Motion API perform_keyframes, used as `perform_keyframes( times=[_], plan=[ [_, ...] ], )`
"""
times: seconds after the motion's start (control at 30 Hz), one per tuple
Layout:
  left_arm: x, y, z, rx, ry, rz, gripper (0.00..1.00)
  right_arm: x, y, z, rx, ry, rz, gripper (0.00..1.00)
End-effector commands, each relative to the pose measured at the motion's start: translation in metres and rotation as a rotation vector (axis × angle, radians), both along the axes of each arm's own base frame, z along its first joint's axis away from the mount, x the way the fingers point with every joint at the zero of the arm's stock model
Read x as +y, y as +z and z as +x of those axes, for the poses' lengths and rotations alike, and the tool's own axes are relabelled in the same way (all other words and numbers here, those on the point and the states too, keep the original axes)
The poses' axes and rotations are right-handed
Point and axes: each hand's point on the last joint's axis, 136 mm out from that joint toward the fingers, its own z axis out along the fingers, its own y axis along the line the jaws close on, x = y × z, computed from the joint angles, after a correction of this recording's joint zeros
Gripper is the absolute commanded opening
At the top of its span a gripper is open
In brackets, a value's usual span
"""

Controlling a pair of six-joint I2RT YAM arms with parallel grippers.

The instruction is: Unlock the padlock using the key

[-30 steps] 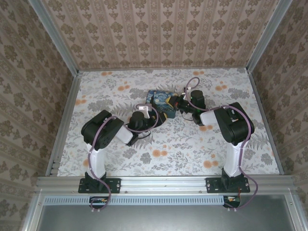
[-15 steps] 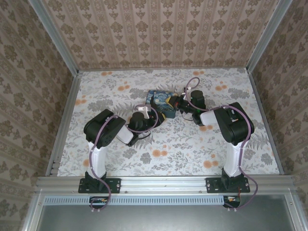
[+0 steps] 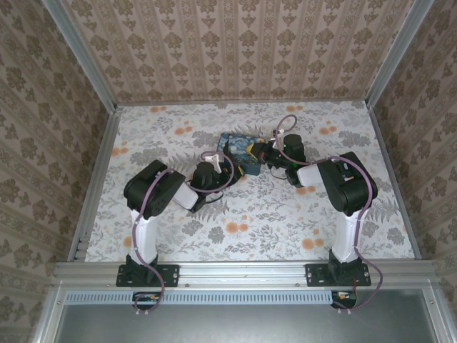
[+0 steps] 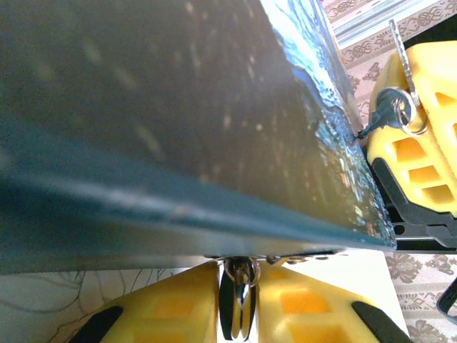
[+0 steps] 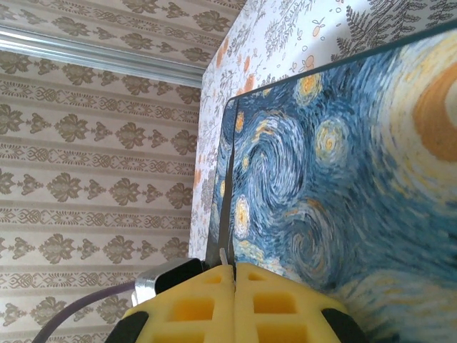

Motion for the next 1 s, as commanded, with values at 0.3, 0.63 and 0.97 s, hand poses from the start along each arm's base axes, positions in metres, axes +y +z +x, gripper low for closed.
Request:
perform_keyframes(
  times=[0.3,0.63,0.97],
  plan=[
    [0.004,0.004,0.007,0.072,0.009,-0.015,0.0,-0.001,0.057,-0.023,-0.075,0.057,0.023,0.0],
    [-0.003,0.013,0.008,0.121,-0.026,-0.047,0.0,-0.017,0.026,-0.077,-0.018,0.06,0.001,0.0],
    [-0.008,0.022,0.007,0.123,-0.065,-0.092,0.0,-0.019,-0.021,-0.112,0.082,0.097,-0.025,0.0]
  ],
)
